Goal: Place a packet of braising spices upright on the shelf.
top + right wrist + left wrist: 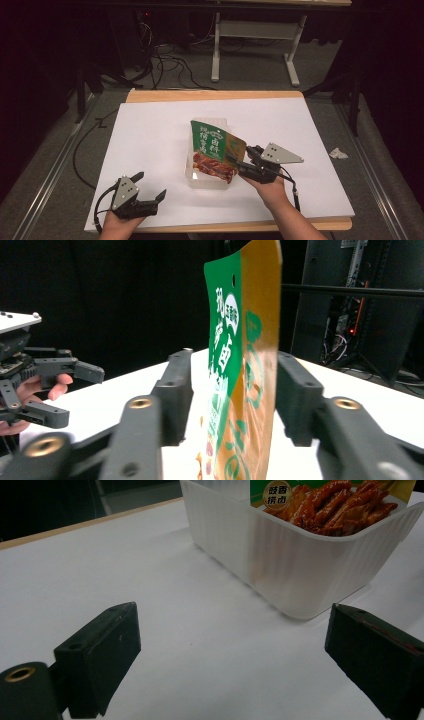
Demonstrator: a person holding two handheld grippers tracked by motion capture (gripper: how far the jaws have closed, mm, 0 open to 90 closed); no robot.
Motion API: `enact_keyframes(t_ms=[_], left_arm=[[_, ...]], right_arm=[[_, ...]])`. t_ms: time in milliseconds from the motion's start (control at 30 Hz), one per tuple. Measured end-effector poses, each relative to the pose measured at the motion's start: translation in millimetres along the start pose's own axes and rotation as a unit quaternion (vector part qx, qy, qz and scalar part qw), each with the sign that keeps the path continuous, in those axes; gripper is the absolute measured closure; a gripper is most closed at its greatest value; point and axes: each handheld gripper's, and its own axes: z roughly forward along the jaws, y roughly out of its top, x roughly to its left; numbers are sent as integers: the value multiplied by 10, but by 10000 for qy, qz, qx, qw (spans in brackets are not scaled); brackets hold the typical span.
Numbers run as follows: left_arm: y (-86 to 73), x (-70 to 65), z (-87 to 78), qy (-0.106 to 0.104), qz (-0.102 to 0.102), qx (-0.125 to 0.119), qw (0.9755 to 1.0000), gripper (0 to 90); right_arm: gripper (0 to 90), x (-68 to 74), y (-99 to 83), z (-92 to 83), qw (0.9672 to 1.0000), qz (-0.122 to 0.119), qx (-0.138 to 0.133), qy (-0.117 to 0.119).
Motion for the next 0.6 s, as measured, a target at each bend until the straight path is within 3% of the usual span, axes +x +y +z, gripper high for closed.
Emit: enact_keyframes(t_ms=[233, 300, 400, 600], left_arm=[[0, -1, 3, -13, 9, 3, 10000, 82], [0, -1, 4, -14, 10, 6, 10000, 82], [1, -3, 5, -18, 12, 12, 10000, 82], [0, -4, 8, -16, 21, 20, 10000, 82]], right_arm=[[283, -29, -3, 17, 9999, 34, 149, 22], [214, -30, -4, 7, 9998, 45, 168, -68], [159, -39, -4, -10, 9998, 74, 174, -93], [149, -52, -11, -50, 9995, 96, 254, -181]])
